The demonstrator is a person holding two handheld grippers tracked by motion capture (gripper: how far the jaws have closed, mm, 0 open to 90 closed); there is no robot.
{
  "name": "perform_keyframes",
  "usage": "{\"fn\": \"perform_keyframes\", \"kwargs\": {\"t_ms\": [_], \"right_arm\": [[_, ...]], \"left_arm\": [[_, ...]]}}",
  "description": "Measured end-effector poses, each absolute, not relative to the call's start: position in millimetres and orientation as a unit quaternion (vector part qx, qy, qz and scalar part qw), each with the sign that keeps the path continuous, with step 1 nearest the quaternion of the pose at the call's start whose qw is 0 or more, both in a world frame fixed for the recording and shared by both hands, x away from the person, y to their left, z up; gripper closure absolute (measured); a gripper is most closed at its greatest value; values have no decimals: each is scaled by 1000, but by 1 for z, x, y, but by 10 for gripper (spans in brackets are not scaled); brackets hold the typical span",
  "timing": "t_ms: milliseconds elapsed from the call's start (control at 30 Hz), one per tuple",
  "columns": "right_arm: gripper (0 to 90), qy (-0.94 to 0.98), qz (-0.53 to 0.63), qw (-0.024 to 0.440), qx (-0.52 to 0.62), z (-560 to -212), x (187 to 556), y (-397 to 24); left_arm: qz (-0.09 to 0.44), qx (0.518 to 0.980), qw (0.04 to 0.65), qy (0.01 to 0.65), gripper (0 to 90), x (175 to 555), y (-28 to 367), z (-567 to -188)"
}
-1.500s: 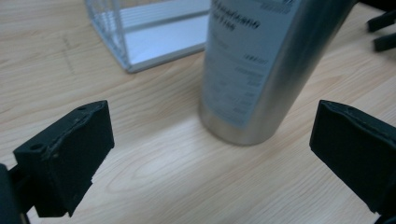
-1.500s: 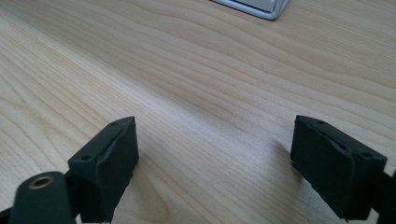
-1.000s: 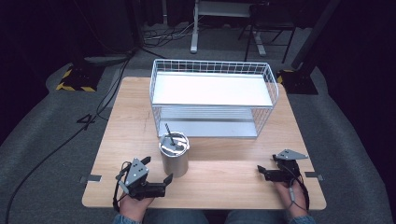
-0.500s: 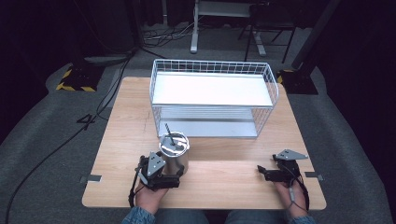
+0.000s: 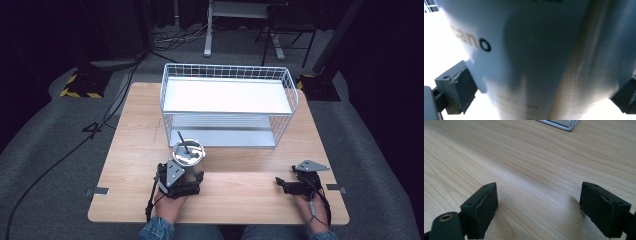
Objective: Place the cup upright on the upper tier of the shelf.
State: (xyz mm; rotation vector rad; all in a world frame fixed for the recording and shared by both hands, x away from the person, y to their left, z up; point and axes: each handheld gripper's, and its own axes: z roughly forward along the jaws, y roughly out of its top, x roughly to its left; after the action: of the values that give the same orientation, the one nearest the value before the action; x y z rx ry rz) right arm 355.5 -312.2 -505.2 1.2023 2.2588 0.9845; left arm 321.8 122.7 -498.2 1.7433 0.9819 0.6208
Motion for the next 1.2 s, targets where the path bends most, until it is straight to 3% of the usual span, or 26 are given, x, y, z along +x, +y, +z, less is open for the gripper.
{"fn": "perform_keyframes", "kwargs": {"t_ms": [900,1200], "right_arm": [[159,807,352,201,429,-505,355,-312],[151,805,352,195,436,-505,357,-312]], "left_arm": [[250,728,494,404,39,325,126,-495],[250,737,496,384,39,318,122,-472]]}}
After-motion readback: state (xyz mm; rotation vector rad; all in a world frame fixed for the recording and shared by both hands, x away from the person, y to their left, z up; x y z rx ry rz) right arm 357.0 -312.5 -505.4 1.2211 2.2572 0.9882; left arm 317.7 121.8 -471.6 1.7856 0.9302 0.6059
